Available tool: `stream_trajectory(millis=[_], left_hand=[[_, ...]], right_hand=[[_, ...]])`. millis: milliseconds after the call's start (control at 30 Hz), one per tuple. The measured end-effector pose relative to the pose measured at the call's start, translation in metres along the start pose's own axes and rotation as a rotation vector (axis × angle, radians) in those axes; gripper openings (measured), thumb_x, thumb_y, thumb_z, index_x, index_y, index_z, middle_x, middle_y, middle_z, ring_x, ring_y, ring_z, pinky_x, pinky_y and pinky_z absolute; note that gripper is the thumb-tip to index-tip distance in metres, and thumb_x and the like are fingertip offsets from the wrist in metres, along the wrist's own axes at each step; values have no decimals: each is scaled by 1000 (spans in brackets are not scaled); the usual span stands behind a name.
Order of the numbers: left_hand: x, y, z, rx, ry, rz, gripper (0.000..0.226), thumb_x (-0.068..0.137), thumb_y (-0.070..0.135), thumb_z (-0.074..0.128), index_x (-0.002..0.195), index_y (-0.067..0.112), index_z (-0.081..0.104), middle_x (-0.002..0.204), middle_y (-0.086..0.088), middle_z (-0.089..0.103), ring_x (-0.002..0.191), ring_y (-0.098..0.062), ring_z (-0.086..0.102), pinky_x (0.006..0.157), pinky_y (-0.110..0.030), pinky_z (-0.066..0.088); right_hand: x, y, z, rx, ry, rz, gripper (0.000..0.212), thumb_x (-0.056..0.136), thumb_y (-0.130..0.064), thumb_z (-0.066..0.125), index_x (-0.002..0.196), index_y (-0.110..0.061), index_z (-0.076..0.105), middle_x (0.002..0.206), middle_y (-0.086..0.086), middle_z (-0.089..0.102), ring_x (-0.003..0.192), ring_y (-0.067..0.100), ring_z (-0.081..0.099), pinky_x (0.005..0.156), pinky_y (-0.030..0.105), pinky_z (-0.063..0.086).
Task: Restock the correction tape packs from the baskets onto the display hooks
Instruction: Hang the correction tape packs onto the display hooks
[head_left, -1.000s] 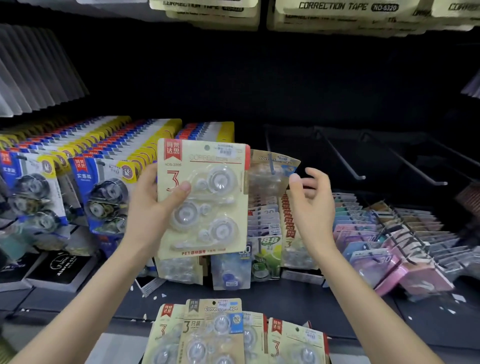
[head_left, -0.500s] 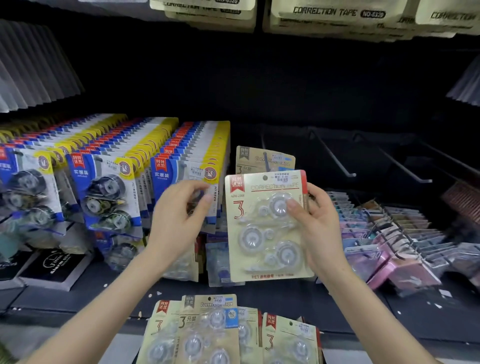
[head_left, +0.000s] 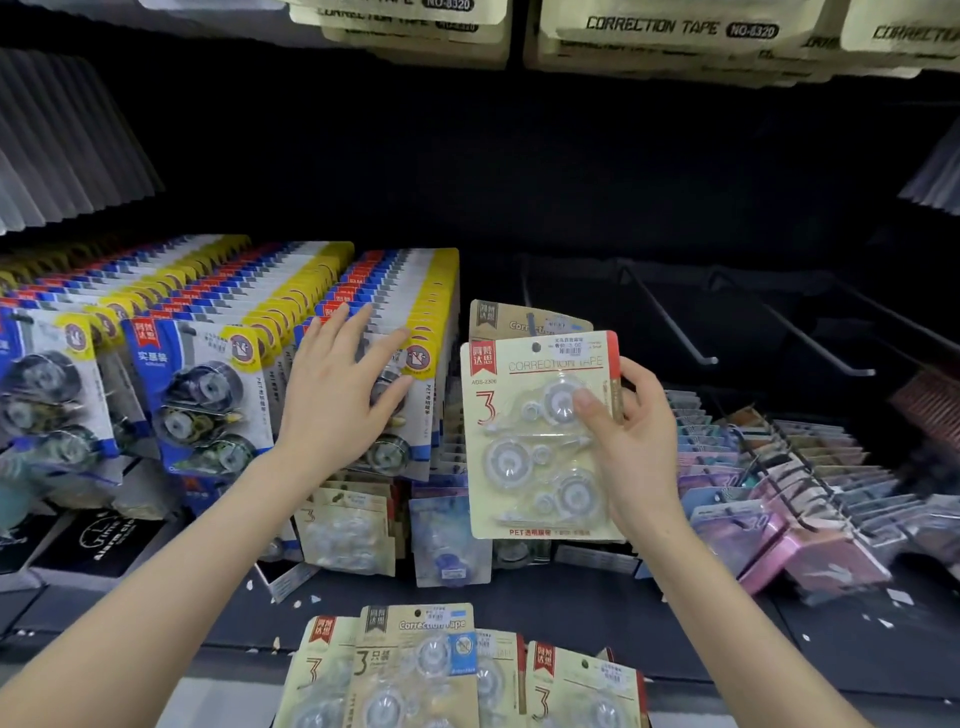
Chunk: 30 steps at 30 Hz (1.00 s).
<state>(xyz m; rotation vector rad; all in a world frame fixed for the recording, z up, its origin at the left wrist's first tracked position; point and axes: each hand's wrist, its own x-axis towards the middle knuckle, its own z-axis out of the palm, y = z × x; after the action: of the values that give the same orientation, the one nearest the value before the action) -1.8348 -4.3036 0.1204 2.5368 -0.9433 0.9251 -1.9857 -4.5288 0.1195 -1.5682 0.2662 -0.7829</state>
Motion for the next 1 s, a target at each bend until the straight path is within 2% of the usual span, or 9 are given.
stream_trajectory(millis=[100, 167, 233, 367, 500, 700, 800, 933, 1000], left_hand=[[3, -4, 5, 2, -3, 18, 52, 95, 47, 42, 132, 17, 61, 141, -25, 51, 133, -45, 44, 113, -57, 28], [6, -8, 7, 8, 8, 39, 51, 94, 48, 44, 131, 16, 61, 138, -25, 53, 130, -45, 47, 108, -59, 34], [10, -11, 7, 24, 9, 60, 52, 94, 49, 45, 130, 16, 62, 136, -24, 55, 127, -44, 49, 103, -58, 39], [16, -13, 8, 51, 14, 89, 54, 93, 53, 46, 129, 16, 63, 133, -21, 58, 122, -42, 54, 98, -54, 41], [17, -13, 13, 54, 51, 91, 53, 94, 53, 46, 128, 16, 63, 127, -18, 61, 108, -40, 59, 95, -51, 39], [17, -16, 17, 38, 101, 105, 51, 95, 52, 47, 128, 17, 64, 121, -15, 62, 107, -37, 59, 92, -49, 39], [17, -17, 19, 37, 118, 110, 50, 95, 51, 48, 127, 17, 65, 121, -14, 62, 107, -37, 59, 92, -48, 38], [17, -18, 20, 44, 129, 114, 49, 94, 50, 49, 127, 18, 65, 121, -14, 62, 107, -37, 58, 92, -48, 38], [17, -18, 20, 49, 123, 119, 49, 94, 51, 49, 127, 18, 65, 121, -13, 62, 107, -37, 58, 92, -47, 37]], right_hand=[[-1, 3, -4, -135, 54, -125, 36, 91, -13, 68, 122, -27, 54, 114, -12, 66, 105, 1, 63, 86, 16, 50], [4, 7, -4, -205, 56, -155, 39, 90, -14, 68, 125, -24, 55, 113, -18, 63, 104, -3, 60, 82, 8, 46], [13, 12, -2, -197, 34, -127, 37, 91, -14, 67, 123, -27, 54, 115, -15, 63, 106, 1, 60, 84, 11, 48], [35, 22, 7, -49, -4, 11, 35, 93, -16, 66, 117, -37, 52, 119, -2, 67, 107, 12, 66, 91, 36, 55], [63, 36, 21, 32, 34, 81, 33, 93, -17, 66, 116, -35, 51, 114, -2, 69, 104, 12, 67, 95, 42, 54], [111, 61, 37, 114, 31, 168, 30, 95, -19, 64, 117, -35, 51, 119, 3, 68, 109, 20, 67, 97, 49, 53], [136, 69, 46, 104, 48, 178, 35, 95, -18, 64, 124, -27, 47, 120, 4, 66, 109, 19, 66, 95, 45, 55], [161, 76, 55, 102, 52, 215, 47, 96, -16, 62, 138, -16, 42, 124, 4, 62, 103, 12, 64, 83, 24, 55], [167, 79, 55, 84, 59, 229, 54, 95, -17, 63, 143, -15, 39, 125, 3, 59, 101, 8, 62, 79, 19, 53]])
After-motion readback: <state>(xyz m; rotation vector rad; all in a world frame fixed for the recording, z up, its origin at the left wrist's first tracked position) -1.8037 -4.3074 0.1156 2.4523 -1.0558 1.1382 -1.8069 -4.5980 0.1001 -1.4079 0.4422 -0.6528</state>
